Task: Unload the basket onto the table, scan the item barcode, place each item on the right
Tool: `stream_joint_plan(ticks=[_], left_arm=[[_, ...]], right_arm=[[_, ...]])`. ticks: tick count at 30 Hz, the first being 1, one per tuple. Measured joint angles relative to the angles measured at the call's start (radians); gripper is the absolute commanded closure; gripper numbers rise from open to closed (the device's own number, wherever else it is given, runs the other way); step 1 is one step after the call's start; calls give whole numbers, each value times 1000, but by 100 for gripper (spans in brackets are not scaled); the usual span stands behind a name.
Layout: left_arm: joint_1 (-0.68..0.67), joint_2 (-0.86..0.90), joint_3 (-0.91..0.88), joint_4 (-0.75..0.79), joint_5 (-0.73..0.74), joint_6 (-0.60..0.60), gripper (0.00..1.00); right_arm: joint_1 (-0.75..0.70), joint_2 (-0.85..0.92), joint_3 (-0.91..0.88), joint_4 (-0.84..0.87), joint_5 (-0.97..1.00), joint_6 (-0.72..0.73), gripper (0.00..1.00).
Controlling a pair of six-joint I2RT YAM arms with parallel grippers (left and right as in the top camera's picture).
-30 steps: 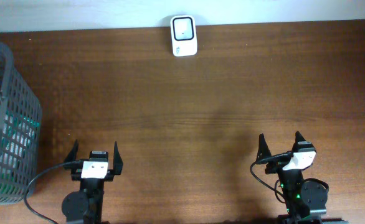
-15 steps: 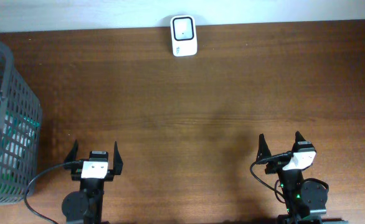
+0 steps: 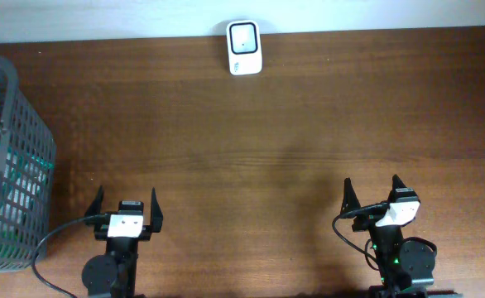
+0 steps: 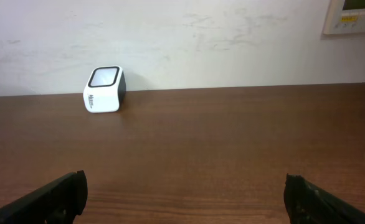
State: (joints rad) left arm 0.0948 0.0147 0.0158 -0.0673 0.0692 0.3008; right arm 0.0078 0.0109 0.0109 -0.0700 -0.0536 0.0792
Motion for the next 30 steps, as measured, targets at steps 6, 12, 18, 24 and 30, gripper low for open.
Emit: stream_joint_plan(ticks=[6,12,18,24,30], left_arm=[[0,0,0,0,1,0,1],[0,0,0,-1,1,0,1],[0,0,0,17,1,0,1],[0,0,0,31,5,0,1],[0,0,-1,76,9,0,1]], right_arm=[[0,0,0,0,0,0,2],[0,0,0,0,0,0,2],[0,0,0,0,0,0,2],[0,0,0,0,0,0,1],[0,0,0,0,0,0,2]])
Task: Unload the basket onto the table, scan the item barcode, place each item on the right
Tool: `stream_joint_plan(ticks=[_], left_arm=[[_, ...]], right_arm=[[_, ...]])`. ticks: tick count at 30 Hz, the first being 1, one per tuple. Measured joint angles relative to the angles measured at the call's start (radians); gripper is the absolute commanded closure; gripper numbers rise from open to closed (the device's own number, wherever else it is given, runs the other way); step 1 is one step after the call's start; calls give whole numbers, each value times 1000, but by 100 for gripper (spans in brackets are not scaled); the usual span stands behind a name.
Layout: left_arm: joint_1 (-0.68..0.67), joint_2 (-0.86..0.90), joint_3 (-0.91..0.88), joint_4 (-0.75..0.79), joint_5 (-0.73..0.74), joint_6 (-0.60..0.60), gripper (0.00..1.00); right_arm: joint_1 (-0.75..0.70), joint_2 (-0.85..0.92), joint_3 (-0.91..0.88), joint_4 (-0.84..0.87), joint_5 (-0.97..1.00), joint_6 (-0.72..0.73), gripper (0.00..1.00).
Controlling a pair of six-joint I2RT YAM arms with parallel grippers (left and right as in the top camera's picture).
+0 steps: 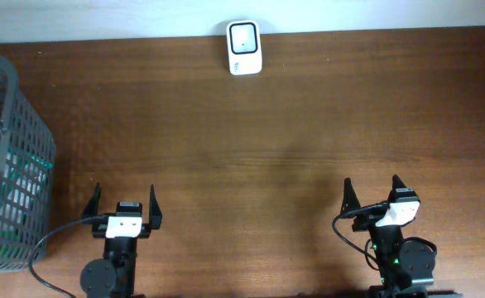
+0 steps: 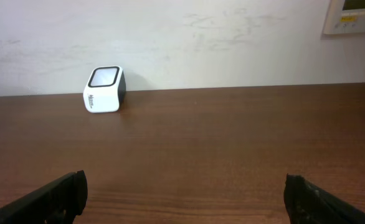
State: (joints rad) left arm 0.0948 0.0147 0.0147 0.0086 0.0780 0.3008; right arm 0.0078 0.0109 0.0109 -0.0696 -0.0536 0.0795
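A white barcode scanner (image 1: 244, 48) with a dark window stands at the table's far edge by the wall; the right wrist view shows the scanner (image 2: 104, 90) far ahead to the left. Items lie inside the grey mesh basket (image 1: 11, 157) at the left, mostly hidden behind its wall. My left gripper (image 1: 123, 199) stands open near the front edge, right of the basket, holding nothing. At the front right my right gripper (image 1: 372, 189) is open too, its fingers (image 2: 52, 196) wide apart over bare wood.
The dark wooden table (image 1: 292, 141) runs up to a white wall. A wall-mounted control panel (image 2: 354, 15) shows at the upper right in the right wrist view.
My left gripper has shifted a little to the left, towards the basket. The right arm, scanner and basket are as they were.
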Motion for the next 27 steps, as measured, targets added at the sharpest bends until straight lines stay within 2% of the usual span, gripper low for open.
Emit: stream_joint_plan(ticks=[8,14,21,27], left_arm=[[0,5,24,0,0,0,1],[0,116,112,0,0,0,1],[0,413,357,-4,50,4,1],[2,752,693,-159,160,3,1]], right_arm=[[0,0,0,0,0,0,2],[0,0,0,0,0,-1,2],[0,0,0,0,0,0,2],[0,0,0,0,0,-1,2]])
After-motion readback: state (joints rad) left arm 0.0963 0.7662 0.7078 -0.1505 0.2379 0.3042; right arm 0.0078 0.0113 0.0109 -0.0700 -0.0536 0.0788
